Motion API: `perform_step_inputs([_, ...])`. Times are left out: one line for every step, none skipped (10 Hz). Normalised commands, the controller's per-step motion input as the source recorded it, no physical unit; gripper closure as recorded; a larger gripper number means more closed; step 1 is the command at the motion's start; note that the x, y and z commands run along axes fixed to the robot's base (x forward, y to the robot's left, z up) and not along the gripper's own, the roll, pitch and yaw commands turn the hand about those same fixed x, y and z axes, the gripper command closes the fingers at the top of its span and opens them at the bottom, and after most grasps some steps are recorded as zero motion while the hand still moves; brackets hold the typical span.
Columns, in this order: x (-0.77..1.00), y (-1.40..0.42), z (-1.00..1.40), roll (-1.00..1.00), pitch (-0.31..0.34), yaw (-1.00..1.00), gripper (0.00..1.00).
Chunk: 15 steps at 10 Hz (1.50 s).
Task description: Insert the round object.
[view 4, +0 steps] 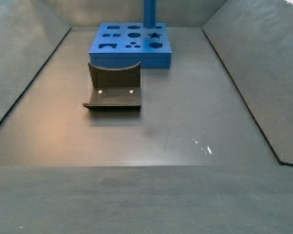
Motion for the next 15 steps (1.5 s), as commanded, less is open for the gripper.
perform_step_inputs([1.0,0.0,-0.41,0.22,0.137,0.0,1.0])
perform_step_inputs([1.0,0.0,-0.17,0.39,0.176,0.0,1.0])
perform_step_inputs([0.89,0.0,-0.02,0.5,0.203,0.0,1.0])
perform_step_inputs([0.91,0.0,-0.1,0.47,0.211,0.0,1.0])
perform_step_inputs([0.97,-0.03,-0.25,0.41,0.196,0.0,1.0])
perform_step_inputs([0.97,-0.1,-0.43,0.31,0.174,0.0,1.0])
perform_step_inputs([0.92,-0.19,-0.47,0.19,0.143,-0.01,1.0])
perform_step_inputs([0.85,-0.25,-0.48,0.07,0.119,-0.08,1.0])
perform_step_inputs([0.82,-0.23,-0.48,0.0,0.101,-0.14,1.0])
perform_step_inputs([0.83,-0.14,-0.56,-0.05,0.083,-0.18,1.0])
perform_step_inputs([0.85,0.0,-0.49,0.0,0.154,-0.16,1.0])
perform_step_inputs([0.61,0.16,-0.37,0.05,0.201,0.0,1.0])
perform_step_inputs([0.51,0.13,-0.38,0.07,0.184,0.0,1.0])
perform_step_inputs([0.43,0.1,-0.41,0.0,0.144,0.0,1.0])
perform_step_inputs([0.33,0.07,-0.46,0.0,0.097,0.0,1.0])
